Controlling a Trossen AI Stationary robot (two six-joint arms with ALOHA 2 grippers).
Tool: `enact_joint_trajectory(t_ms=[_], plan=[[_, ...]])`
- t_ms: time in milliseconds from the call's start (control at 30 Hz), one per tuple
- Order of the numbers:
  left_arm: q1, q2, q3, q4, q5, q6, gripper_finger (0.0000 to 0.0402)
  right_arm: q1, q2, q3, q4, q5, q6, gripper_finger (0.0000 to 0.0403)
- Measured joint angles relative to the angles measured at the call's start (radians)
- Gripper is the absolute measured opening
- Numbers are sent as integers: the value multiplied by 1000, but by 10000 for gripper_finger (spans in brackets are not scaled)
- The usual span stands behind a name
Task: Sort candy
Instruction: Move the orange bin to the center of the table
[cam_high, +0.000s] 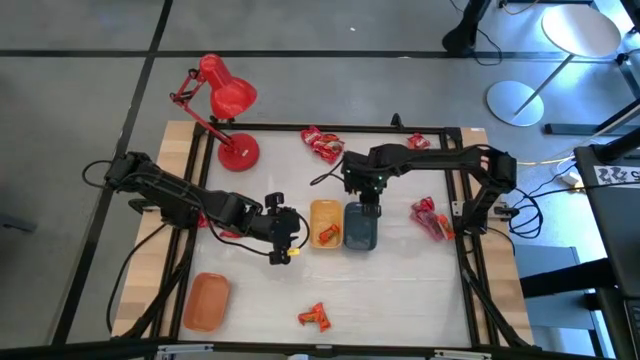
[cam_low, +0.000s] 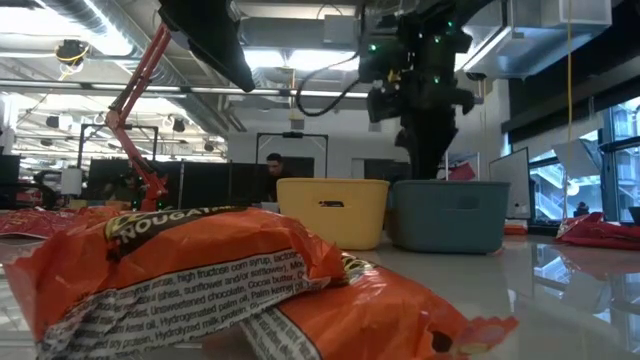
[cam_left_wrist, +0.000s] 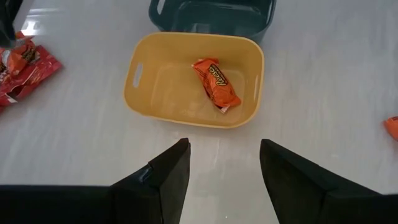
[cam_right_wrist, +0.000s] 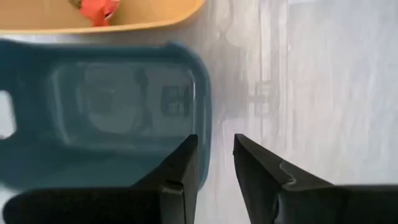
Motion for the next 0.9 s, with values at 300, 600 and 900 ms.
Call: enact_joint_trajectory(t_ms=[300,600,900], plan=[[0,0,0,-1,0,-8,184,34,-49,165,-176,16,24,100],[0,0,0,-16,0,-5,184,233,-230,161,-82,18,87,7],[5,0,0,-28,4,-55,184,499,-464,-162,255,18,217,3]])
